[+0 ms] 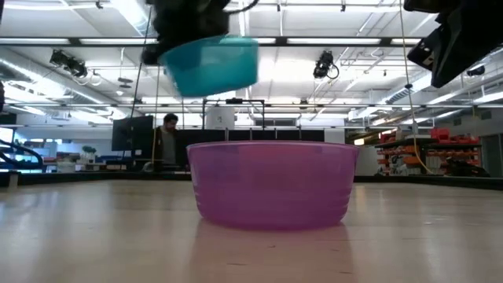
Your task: Nest bowls inside each other
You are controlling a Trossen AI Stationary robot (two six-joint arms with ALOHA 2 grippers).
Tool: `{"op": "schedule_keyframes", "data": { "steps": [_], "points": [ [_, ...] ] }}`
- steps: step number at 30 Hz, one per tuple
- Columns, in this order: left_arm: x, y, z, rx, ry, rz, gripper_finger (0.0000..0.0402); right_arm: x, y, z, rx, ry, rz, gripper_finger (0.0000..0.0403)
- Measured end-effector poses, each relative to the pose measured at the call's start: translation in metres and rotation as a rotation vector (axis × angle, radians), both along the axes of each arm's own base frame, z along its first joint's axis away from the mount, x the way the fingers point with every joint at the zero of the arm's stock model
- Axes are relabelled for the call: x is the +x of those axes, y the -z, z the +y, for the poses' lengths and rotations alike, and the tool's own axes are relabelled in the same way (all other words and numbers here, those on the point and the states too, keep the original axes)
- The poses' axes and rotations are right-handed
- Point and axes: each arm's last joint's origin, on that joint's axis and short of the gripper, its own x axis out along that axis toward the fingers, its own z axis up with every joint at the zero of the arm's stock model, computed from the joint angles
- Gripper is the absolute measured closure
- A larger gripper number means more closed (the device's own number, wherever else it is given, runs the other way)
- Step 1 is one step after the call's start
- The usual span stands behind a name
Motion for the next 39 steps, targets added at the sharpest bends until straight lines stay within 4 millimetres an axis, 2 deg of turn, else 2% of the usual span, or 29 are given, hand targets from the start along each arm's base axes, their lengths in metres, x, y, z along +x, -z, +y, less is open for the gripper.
{"op": "schedule_keyframes", "data": {
  "steps": [5, 10, 20, 26, 32, 39],
  "points": [
    [0.011, -0.03, 0.033, 0.045, -0.025, -0.134, 0.0395, 0.003, 0.005, 0.002, -0.009, 0.007, 0.024, 0.0359],
    [0.014, -0.036, 0.059, 0.057, -0.056, -0.179, 0.0395, 0.005, 0.009, 0.003, -0.02, 0.007, 0.044, 0.0359],
    [0.041, 0.001, 0.081, -0.001, 0.028, -0.138, 0.0395, 0.006, 0.009, 0.003, -0.02, 0.004, 0.041, 0.0363],
    [0.045, 0.013, 0.094, -0.016, 0.009, -0.11, 0.0395, 0.005, 0.009, 0.003, -0.02, 0.006, 0.044, 0.0374],
    [0.055, 0.022, 0.096, -0.029, 0.023, -0.139, 0.0395, 0.006, 0.009, 0.003, -0.017, 0.006, 0.038, 0.0384],
    [0.064, 0.047, 0.097, -0.062, 0.028, -0.07, 0.0395, 0.007, 0.009, 0.004, -0.015, 0.003, 0.03, 0.0391]
  ]
}}
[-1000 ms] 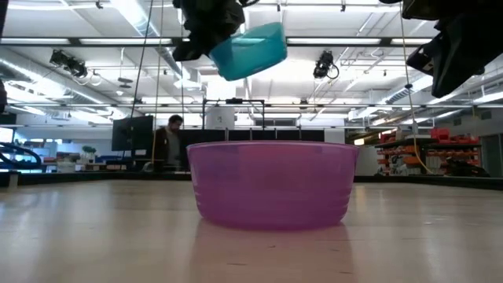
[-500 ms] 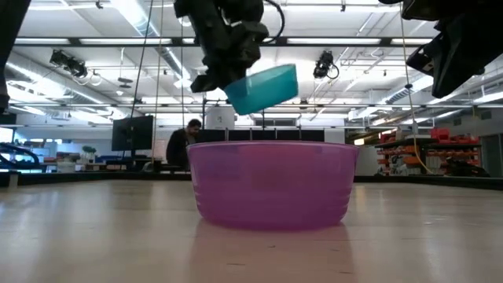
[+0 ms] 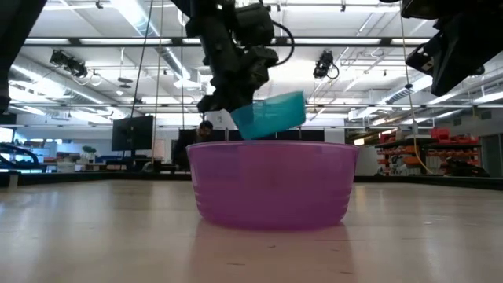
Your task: Nest bowls inside each other
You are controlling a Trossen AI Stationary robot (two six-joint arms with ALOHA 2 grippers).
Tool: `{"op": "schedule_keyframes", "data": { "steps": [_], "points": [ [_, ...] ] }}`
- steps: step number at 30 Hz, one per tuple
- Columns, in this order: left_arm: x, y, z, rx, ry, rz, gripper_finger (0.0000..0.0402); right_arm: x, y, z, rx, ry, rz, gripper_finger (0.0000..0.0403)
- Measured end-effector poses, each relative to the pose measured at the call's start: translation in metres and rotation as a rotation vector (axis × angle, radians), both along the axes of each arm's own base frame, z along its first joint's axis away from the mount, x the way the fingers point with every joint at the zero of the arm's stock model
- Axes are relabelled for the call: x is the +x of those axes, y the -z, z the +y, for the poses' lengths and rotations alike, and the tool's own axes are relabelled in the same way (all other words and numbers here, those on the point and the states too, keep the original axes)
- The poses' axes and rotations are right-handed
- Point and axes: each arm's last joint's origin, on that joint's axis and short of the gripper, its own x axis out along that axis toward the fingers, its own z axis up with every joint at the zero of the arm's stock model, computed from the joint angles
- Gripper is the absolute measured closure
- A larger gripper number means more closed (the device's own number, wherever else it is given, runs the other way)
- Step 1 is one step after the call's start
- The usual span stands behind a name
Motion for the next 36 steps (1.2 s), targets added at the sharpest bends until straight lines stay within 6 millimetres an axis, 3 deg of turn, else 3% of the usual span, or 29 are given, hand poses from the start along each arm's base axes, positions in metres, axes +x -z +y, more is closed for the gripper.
{"op": "schedule_keyframes", "data": {
  "steps": [7, 14, 23, 36],
  "points": [
    [0.006, 0.019, 0.001, -0.02, 0.004, 0.047, 0.0395, 0.0, 0.0, 0.0, 0.0, 0.001, -0.003, 0.0389],
    [0.007, 0.025, 0.004, -0.001, -0.027, 0.075, 0.0395, 0.001, 0.0, -0.001, -0.015, 0.012, -0.014, 0.0391],
    [-0.009, 0.028, 0.005, 0.006, -0.086, 0.243, 0.0395, 0.001, 0.0, -0.001, -0.014, 0.013, -0.016, 0.0391],
    [-0.002, 0.026, 0.002, -0.077, -0.054, 0.152, 0.0395, 0.001, 0.0, 0.0, -0.017, 0.008, -0.016, 0.0391]
  ]
}}
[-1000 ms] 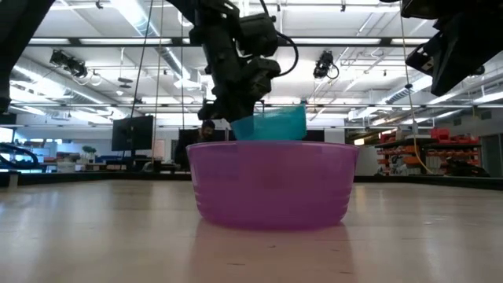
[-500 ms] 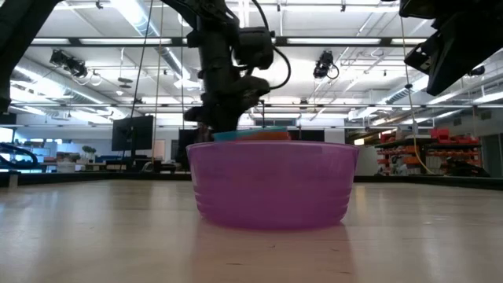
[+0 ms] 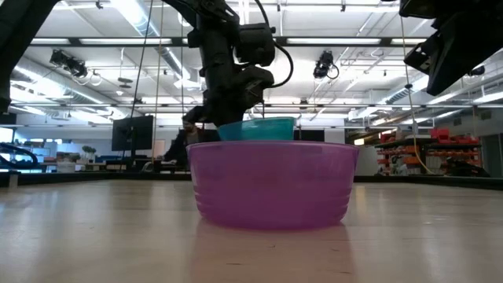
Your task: Nest bowls inside each other
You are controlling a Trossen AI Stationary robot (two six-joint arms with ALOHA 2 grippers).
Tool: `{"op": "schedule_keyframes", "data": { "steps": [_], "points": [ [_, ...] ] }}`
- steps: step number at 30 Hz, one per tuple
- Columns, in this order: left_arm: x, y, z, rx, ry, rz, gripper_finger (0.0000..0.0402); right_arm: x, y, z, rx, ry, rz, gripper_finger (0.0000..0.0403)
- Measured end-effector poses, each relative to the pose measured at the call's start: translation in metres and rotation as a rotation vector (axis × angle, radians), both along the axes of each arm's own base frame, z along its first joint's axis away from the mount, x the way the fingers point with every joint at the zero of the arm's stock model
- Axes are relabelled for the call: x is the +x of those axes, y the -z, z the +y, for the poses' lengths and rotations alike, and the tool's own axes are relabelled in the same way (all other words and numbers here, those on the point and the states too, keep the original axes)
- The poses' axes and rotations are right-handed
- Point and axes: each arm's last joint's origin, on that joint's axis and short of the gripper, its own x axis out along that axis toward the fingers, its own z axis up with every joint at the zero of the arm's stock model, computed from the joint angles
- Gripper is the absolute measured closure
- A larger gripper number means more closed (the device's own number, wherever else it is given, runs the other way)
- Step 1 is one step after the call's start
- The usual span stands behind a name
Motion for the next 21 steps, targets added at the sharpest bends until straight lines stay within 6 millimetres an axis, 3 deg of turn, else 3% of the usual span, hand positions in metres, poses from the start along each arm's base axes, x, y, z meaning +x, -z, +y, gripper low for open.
{"op": "schedule_keyframes", "data": {
  "steps": [21],
  "points": [
    [-0.0005, 0.004, -0.0043, -0.067, -0.002, 0.024, 0.0394, 0.0003, -0.0002, -0.0006, -0.018, 0.008, -0.01, 0.0391]
  ]
}}
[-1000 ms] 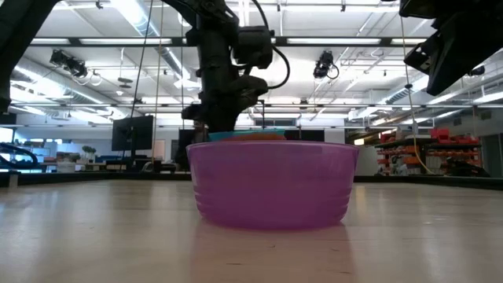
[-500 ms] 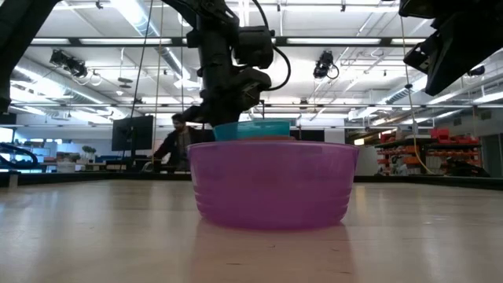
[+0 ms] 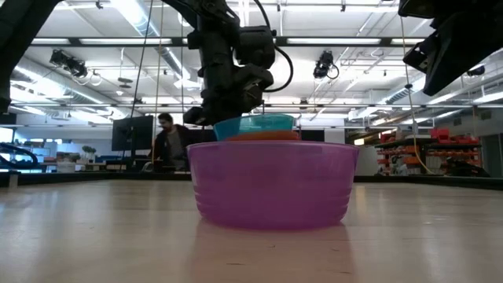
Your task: Nest bowls inside each other
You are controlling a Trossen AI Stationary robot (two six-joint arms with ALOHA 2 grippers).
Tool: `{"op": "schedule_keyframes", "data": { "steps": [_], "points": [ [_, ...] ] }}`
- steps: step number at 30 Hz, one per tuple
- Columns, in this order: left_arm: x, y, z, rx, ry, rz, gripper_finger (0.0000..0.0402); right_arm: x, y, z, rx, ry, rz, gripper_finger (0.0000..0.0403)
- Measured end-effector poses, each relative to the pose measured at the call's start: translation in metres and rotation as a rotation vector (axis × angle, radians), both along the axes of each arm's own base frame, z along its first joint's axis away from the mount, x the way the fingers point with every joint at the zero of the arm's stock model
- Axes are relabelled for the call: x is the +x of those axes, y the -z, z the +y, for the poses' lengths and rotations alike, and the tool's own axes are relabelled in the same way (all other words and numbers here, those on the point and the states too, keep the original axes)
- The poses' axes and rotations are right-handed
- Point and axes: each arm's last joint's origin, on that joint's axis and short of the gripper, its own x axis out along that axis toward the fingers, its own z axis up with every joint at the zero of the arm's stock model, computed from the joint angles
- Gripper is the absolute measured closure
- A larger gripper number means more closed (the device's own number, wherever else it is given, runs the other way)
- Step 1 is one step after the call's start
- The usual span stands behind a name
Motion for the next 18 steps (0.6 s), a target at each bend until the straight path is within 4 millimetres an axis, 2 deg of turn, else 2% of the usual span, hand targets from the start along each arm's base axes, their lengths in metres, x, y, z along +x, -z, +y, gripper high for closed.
{"op": "schedule_keyframes", "data": {
  "steps": [7, 18],
  "points": [
    [0.0005, -0.0001, 0.0001, 0.001, 0.002, -0.006, 0.0364, 0.0002, -0.0001, 0.0001, 0.002, 0.0, -0.003, 0.0387],
    [0.0058, -0.0018, 0.0, -0.027, 0.021, -0.071, 0.0358, 0.0006, -0.0004, 0.0003, 0.004, 0.0, -0.007, 0.0387]
  ]
}}
